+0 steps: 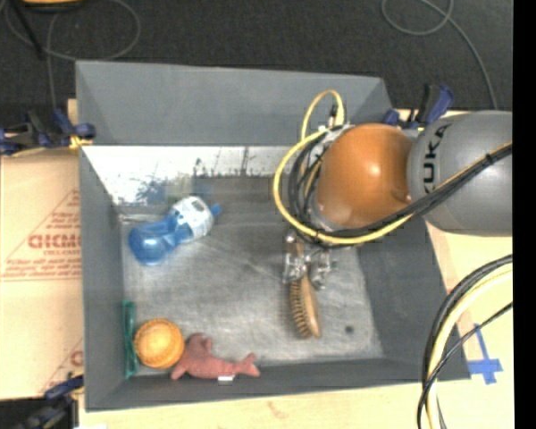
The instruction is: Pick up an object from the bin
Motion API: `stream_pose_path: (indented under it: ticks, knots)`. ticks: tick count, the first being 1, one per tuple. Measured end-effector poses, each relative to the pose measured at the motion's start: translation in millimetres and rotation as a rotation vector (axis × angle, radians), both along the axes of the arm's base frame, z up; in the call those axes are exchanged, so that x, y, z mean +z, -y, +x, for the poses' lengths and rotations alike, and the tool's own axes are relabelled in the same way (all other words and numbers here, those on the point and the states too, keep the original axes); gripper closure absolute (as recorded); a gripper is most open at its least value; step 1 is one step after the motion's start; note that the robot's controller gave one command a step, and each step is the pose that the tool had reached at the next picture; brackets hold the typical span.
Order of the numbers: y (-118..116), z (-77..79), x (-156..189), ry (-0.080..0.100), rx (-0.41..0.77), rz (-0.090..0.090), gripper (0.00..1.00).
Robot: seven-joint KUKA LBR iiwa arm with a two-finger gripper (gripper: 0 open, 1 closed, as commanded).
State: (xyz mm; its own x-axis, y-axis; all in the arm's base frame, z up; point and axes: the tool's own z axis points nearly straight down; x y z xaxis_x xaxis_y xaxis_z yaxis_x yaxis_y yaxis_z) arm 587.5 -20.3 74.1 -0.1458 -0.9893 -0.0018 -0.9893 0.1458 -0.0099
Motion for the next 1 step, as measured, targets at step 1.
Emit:
stream_pose_path:
  ticks: [1]
  knots:
    - [-10.1, 12.1, 0.1, -0.001, -0.023, 0.000, 1.00]
